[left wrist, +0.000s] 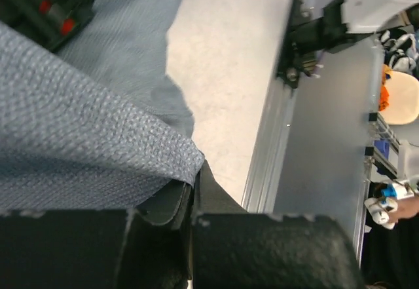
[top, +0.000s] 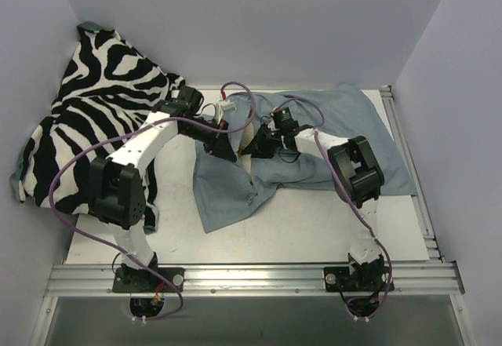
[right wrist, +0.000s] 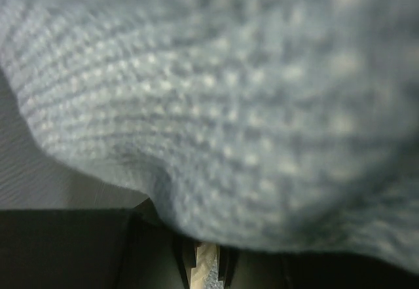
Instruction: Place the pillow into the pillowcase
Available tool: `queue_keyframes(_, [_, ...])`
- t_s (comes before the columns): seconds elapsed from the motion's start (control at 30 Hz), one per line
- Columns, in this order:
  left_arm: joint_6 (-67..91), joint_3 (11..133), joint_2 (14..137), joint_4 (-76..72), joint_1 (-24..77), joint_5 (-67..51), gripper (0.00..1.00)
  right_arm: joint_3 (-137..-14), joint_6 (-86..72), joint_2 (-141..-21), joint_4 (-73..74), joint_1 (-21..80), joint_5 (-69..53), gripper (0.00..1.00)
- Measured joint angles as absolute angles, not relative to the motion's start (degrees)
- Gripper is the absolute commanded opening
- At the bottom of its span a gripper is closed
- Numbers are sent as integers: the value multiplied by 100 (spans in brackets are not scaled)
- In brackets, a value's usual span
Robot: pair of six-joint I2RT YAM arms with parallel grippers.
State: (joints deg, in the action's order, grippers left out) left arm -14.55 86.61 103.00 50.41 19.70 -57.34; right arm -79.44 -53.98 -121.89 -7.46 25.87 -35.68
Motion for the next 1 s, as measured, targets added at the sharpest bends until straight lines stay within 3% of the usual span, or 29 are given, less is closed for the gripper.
queue_keyframes(0.2, [-2956, 10720, 10947, 6519, 1925, -6713, 0, -8442, -5522, -12387, -261, 2648, -3050, 0])
queue_keyframes(0.37, [-3367, 11301, 11122, 7030, 1776, -7052, 0, -8586, -5148, -12350, 5, 2711, -2729, 0])
queue_keyframes(0.47, [-2832, 11238, 11052, 6875, 1741, -6818, 0, -8366, -4665, -12105, 30, 2880, -2628, 0])
queue_keyframes(0.5, [-2510, 11041, 10958, 6576, 1745, -6654, 26, -8230, -4499, -11966, 80, 2943, -2633, 0])
queue_keyframes(0.53, [-2209, 10770, 10822, 6219, 1758, -6396, 41, -8073, -4338, -11799, 130, 2995, -2650, 0])
queue_keyframes(0.6, [-1605, 10193, 10495, 5607, 1798, -5769, 66, -7708, -3986, -11415, 274, 3103, -2727, 23])
queue_keyframes(0.7, [-1000, 9861, 10278, 5065, 1859, -5057, 71, -7402, -3577, -10934, 598, 3214, -2794, 59])
queue_keyframes(0.73, [-847, 9778, 10241, 4866, 1859, -4893, 75, -7325, -3444, -10759, 731, 3242, -2814, 59])
queue_keyframes(1.0, [228, 8103, 9376, 3507, 1356, -4189, 76, -7811, -1920, -10062, 2497, 3260, -1876, 50])
